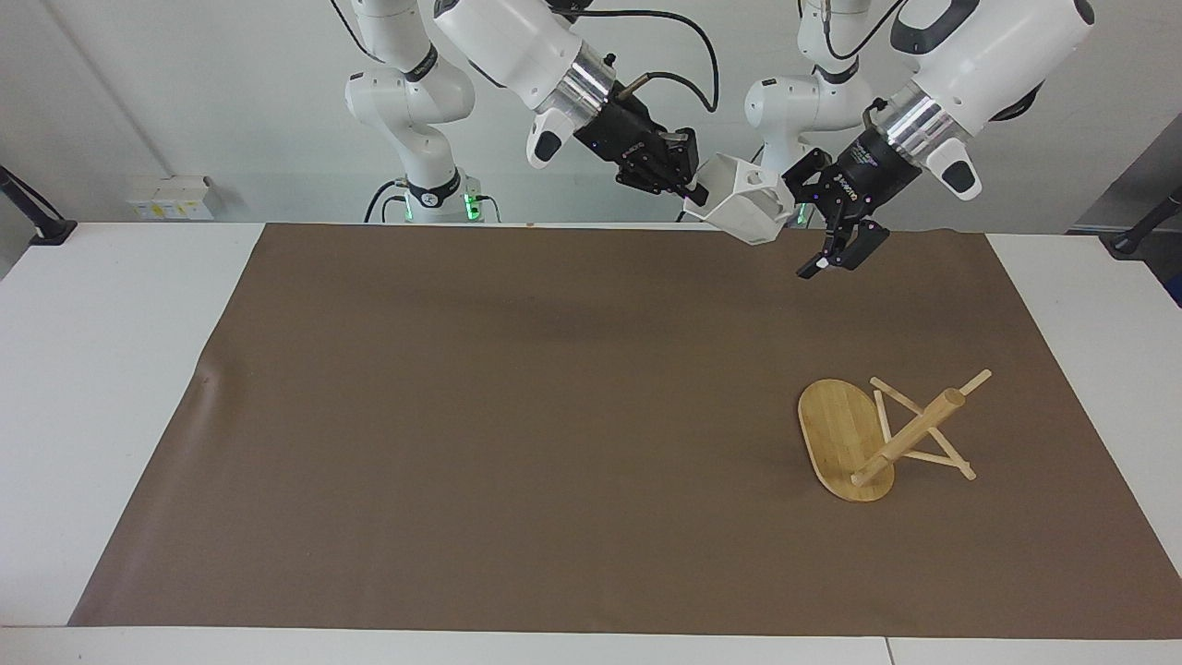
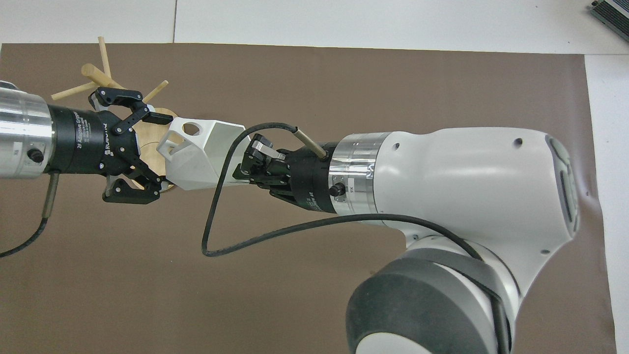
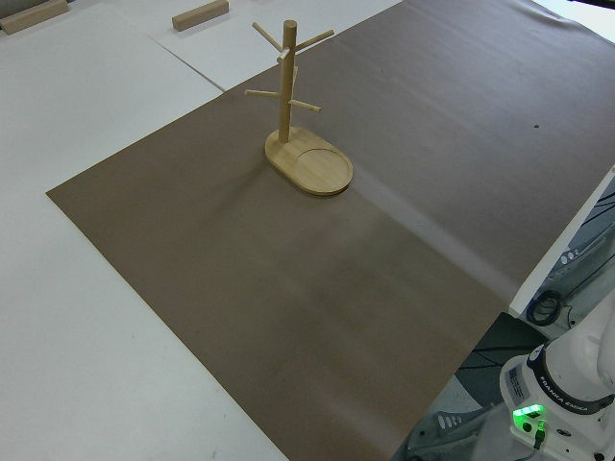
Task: Hang cup on rack
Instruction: 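Close the left gripper on the cup beside the right gripper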
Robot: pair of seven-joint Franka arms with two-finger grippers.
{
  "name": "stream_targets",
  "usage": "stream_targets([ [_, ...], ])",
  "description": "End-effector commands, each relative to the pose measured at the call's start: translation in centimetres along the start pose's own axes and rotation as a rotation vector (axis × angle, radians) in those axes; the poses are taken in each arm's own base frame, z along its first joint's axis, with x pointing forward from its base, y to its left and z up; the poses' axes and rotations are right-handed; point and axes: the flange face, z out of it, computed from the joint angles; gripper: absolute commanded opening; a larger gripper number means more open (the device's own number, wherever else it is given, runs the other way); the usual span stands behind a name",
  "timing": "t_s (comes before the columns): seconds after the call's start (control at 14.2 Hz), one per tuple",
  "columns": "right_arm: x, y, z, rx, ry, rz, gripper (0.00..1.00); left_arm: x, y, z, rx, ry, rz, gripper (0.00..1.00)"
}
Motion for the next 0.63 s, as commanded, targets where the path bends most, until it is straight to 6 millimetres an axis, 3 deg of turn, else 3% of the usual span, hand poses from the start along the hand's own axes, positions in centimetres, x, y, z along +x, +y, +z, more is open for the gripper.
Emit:
stream_targets([
  [0.0, -0.2, 0.0, 0.1, 0.021, -0.009, 0.021, 0.00, 0.5, -1.2, -0.5, 0.059, -0.005, -0.024, 1.00],
  [0.56, -0.2, 0.1, 0.1, 0.017, -0.012, 0.020, 0.00, -1.1, -1.4, -1.4, 0.080, -0.020, -0.081, 1.00],
])
